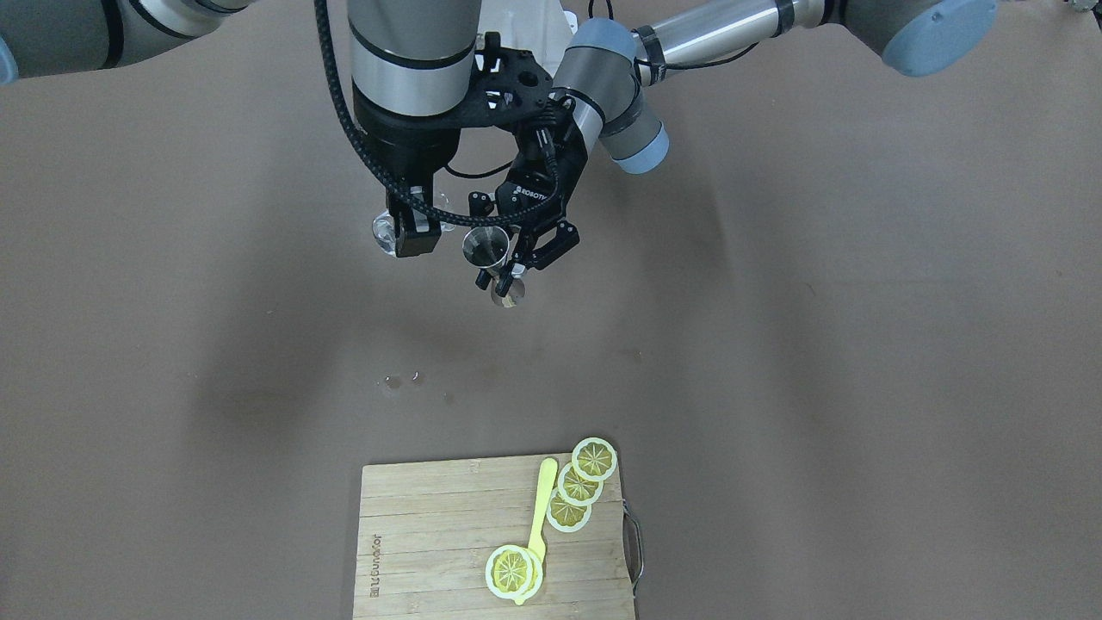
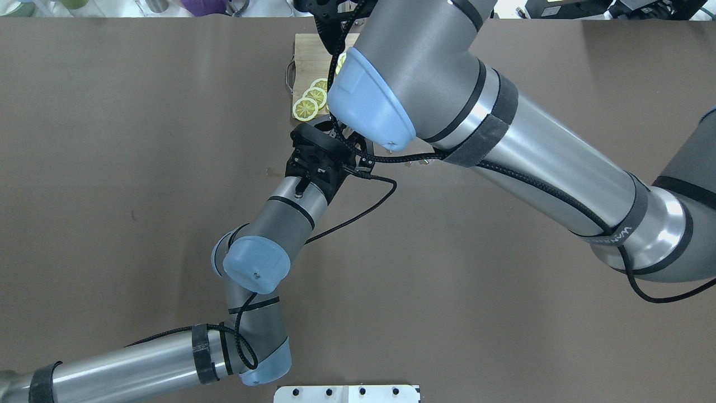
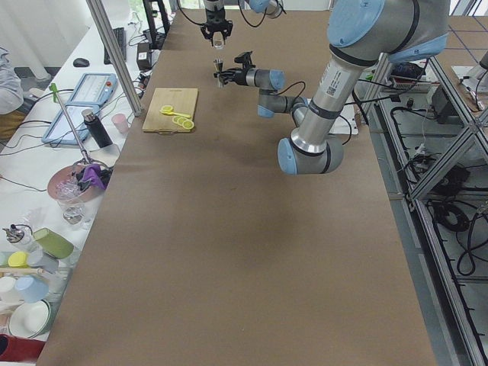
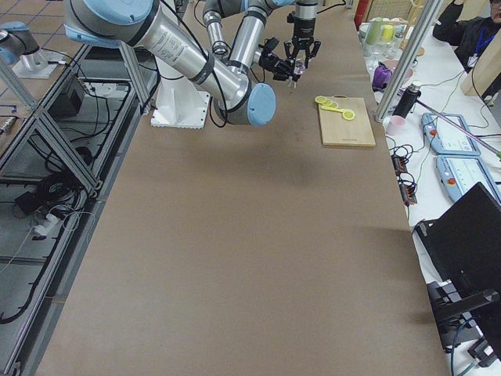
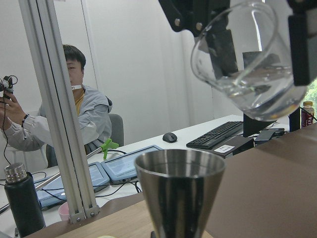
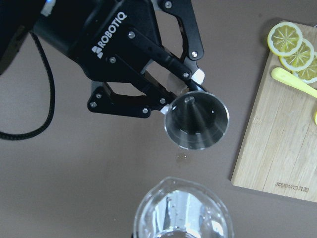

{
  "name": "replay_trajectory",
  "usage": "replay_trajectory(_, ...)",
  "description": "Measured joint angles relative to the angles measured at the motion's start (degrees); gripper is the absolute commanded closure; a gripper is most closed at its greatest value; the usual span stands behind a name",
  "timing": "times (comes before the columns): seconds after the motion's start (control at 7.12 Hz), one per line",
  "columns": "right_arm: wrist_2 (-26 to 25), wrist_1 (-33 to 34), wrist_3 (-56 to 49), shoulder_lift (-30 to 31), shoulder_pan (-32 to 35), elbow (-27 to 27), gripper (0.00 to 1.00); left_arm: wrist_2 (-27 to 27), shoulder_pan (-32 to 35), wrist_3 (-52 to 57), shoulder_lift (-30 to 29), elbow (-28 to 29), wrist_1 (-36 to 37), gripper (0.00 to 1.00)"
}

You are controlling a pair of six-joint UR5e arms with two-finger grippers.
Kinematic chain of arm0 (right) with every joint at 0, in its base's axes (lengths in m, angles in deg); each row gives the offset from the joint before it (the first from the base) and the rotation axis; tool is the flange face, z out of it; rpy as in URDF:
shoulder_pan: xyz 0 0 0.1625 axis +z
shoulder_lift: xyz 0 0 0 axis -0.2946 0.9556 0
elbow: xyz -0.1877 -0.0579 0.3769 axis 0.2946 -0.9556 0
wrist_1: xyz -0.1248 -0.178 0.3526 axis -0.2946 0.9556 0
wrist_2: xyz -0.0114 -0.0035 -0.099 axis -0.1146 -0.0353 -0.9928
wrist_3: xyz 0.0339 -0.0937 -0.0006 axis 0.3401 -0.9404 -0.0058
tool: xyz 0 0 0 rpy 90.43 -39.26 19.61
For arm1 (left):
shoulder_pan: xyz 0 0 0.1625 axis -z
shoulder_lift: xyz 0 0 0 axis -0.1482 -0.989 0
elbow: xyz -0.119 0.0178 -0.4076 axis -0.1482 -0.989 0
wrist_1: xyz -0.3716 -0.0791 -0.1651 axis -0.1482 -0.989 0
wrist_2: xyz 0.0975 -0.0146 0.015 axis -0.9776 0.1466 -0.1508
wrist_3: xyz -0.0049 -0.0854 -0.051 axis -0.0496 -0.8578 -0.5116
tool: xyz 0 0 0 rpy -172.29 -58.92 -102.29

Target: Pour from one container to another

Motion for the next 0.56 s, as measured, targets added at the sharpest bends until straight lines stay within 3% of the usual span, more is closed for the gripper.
replay_trajectory(0.56,-3.62,0.83,-0.33,-3.55,-1.51,-5.52,1.00,0.14,0.00,0.00,-0.05,0.01,0.00,1.00)
